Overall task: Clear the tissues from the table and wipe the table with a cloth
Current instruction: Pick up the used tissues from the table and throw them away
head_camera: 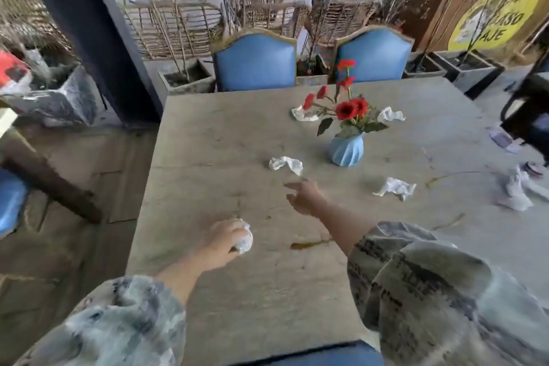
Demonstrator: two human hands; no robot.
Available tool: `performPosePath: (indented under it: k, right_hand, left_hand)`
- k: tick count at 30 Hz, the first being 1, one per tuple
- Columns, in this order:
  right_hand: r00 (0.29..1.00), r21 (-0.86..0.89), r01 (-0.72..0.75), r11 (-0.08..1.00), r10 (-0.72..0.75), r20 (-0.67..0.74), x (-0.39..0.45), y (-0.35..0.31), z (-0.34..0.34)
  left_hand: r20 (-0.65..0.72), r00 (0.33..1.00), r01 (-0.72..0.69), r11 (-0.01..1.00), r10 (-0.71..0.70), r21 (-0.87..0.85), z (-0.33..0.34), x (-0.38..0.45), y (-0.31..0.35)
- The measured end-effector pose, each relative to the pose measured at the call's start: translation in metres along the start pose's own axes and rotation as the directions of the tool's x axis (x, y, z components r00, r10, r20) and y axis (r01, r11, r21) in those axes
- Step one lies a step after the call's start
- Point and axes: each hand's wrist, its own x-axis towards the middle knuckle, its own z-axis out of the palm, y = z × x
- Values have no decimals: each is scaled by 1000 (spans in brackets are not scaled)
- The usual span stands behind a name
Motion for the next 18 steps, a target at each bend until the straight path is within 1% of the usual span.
performPosePath:
  k: [1,3,6,7,9,10,11,13,15,16,17,18]
  right_hand:
    - [1000,-12,-30,999,29,-9,14,-3,3]
    - [996,-21,-82,996,81,-44,38,-8,8]
    - [991,27,-106,994,108,-82,69,-15,14]
    - [989,27,-105,994,107,-101,79,-17,15]
    - [986,20,-109,994,111,-127,97,-20,18]
    - [985,29,-109,994,112,-134,103,-21,19]
    - [983,49,-110,993,116,-141,107,-21,20]
    - [979,83,-81,993,95,-181,112,-20,25]
    - [958,123,-23,992,57,-281,110,-19,30]
    - [938,161,-3,987,58,-343,108,-16,32]
    - [915,208,13,978,72,-396,103,-15,33]
    - [894,238,36,971,76,-442,99,-13,32]
  left_hand:
    - [15,996,-94,994,93,61,7,2,-12]
    - [-37,985,-162,982,166,94,16,6,-29]
    - [-183,964,-190,981,192,29,13,20,-36]
    - [-219,962,-169,986,165,2,12,27,-39]
    - [-308,949,-86,994,62,-67,9,42,-46]
    - [-364,931,-52,992,6,-118,8,51,-49]
    - [-407,912,-21,984,-53,-176,3,61,-50]
    - [-501,853,17,966,-148,-257,-6,80,-51]
    - [-588,766,69,943,-259,-326,-14,99,-49]
    - [-610,708,105,908,-355,-407,-17,106,-45]
    - [-592,640,137,831,-490,-539,-22,111,-37]
    - [-536,571,156,723,-622,-673,-24,116,-29]
